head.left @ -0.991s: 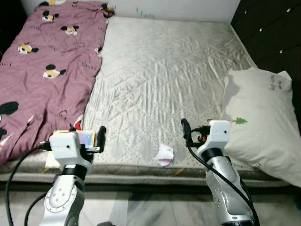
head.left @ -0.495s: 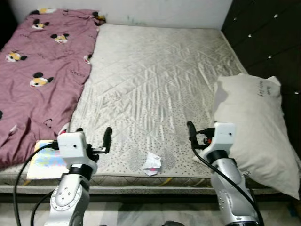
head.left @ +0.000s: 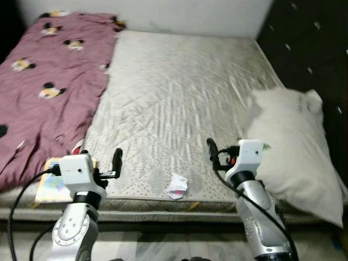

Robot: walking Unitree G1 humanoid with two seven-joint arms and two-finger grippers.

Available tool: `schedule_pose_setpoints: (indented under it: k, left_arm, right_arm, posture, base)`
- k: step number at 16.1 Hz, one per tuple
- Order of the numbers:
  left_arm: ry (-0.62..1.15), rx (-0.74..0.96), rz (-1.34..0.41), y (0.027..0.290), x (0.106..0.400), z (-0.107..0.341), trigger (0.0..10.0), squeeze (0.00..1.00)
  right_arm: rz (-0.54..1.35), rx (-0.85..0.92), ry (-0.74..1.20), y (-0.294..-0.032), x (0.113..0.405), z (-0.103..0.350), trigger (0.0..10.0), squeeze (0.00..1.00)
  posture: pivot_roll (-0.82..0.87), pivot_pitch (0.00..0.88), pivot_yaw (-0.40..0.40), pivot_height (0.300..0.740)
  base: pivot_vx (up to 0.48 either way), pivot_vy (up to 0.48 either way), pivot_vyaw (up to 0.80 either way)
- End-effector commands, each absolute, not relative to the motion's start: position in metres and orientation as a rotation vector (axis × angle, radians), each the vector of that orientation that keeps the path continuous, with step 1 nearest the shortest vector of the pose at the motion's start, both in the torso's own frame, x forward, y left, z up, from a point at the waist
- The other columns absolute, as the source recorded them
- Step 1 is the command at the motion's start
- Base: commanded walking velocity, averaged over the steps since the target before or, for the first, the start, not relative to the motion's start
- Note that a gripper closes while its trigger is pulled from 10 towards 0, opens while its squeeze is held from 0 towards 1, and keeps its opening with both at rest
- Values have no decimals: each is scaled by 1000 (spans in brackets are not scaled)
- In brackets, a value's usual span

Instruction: Clean up the room

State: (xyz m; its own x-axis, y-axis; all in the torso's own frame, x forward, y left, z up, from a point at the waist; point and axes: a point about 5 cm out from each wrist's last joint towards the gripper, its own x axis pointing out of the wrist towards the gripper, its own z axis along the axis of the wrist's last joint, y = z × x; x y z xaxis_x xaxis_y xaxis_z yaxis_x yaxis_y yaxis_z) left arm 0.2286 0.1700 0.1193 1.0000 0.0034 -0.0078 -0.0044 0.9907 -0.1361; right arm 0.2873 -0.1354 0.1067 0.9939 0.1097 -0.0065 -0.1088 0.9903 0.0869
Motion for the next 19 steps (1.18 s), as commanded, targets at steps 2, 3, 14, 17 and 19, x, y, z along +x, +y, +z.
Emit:
schedule_pose_setpoints:
  k: [2,3,14,17,19]
  left_arm:
    - [30,-142,10,170,228,116,10000,0]
    - [28,-136,21,171,227,117,10000,0]
    - [34,-30,135,206,195,119,10000,0]
    - [38,-27,129,206,196,120,10000,0]
    - [-21,-1,175,213,199,133,10000,0]
  right_arm:
    - [87,93,21,-142,286,104,10000,0]
    - [85,93,17,-142,285,104,10000,0]
    - [41,17,47,-186,252,107,10000,0]
    - [47,19,44,-188,254,112,10000,0]
    - [70,29,34,-182,254,117,10000,0]
  posture:
    - [45,142,-64,740]
    - [41,143,-65,740]
    - [44,209,-66,740]
    - [39,209,-63,740]
    - [44,212,-65,740]
  base:
    - [0,0,-725]
    - [0,0,0]
    - [0,0,0]
    - [0,0,0]
    - [0,0,0]
